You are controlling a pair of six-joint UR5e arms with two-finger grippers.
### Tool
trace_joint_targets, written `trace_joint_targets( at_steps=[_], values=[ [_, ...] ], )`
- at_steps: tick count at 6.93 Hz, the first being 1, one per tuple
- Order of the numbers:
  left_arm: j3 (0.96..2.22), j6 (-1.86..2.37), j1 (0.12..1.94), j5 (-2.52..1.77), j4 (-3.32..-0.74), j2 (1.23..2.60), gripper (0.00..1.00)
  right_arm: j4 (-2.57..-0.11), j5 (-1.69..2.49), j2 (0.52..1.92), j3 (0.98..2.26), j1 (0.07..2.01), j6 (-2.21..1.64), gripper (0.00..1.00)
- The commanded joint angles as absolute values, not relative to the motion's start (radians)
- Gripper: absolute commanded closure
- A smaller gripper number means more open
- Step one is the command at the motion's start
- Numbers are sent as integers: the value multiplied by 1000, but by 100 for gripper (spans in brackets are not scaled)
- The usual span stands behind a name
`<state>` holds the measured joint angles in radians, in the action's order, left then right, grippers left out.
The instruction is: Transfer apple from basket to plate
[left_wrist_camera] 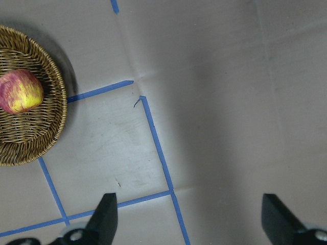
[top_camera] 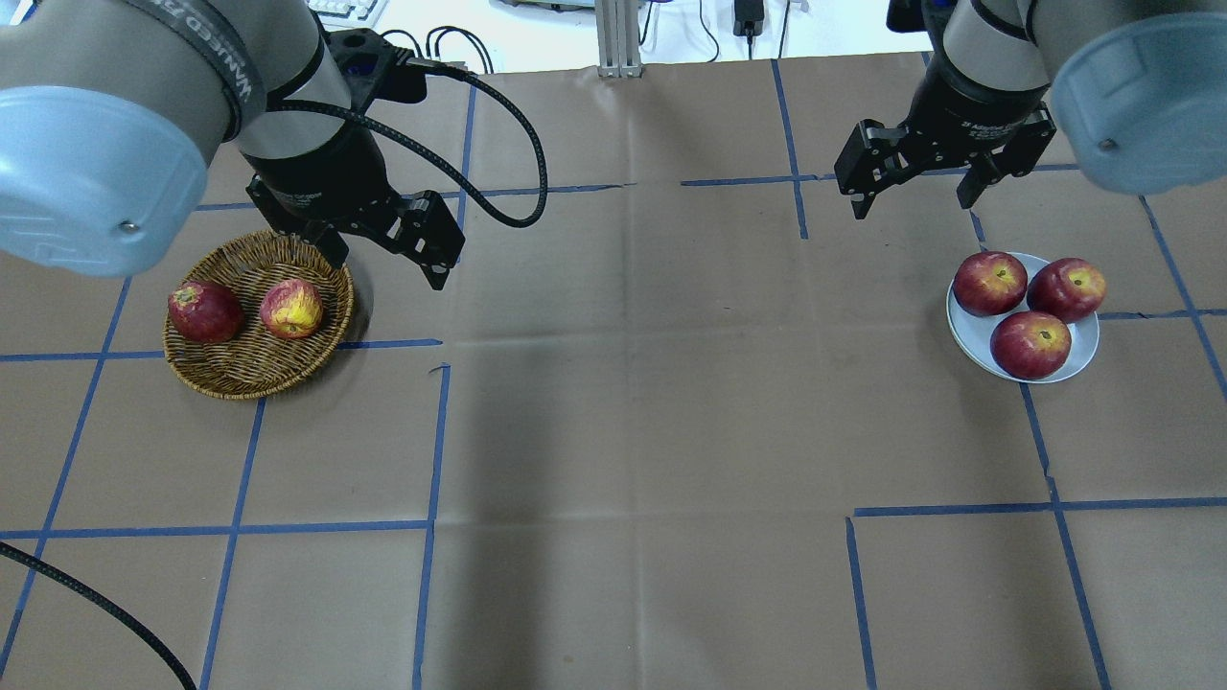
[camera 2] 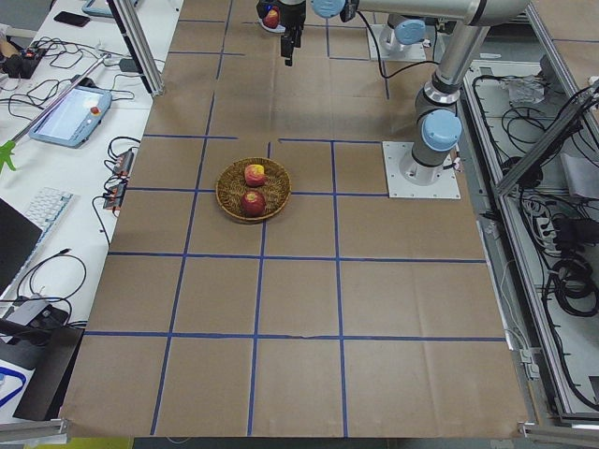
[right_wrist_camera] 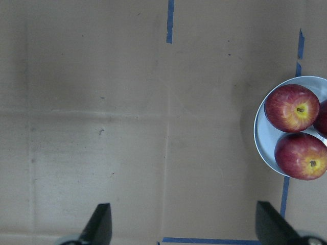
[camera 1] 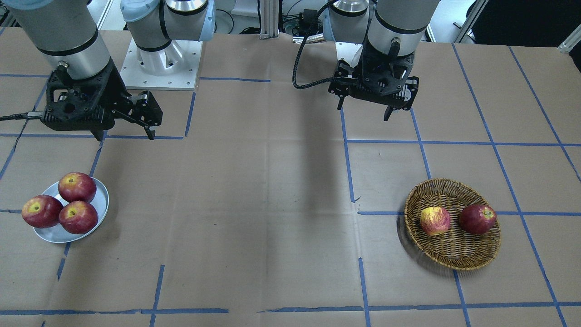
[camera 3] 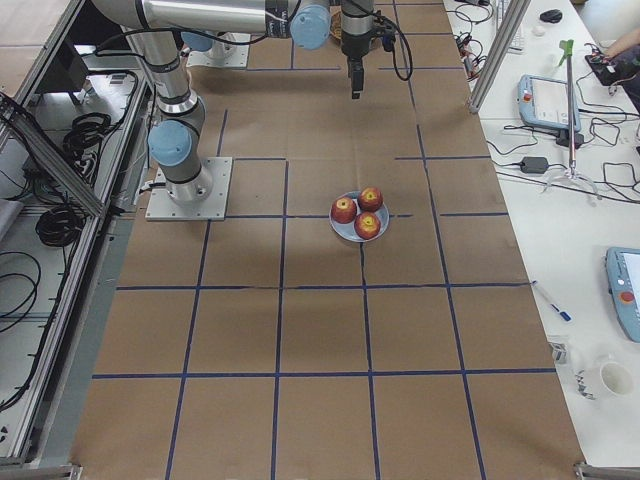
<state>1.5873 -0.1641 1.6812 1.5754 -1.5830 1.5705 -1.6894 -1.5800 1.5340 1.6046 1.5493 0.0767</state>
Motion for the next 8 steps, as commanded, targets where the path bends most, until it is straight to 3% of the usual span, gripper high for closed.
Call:
trace_joint_targets(
  at_steps=[1, 8],
  values=[
    [1588, -164, 1681, 1575, -1583, 1569, 1, -1689, -1582, 1534, 1605, 1549, 78, 0],
    [1598, -166, 1681, 1580, -1583, 1565, 1, -1689, -1582, 1534, 1605, 1549, 78, 0]
  ],
)
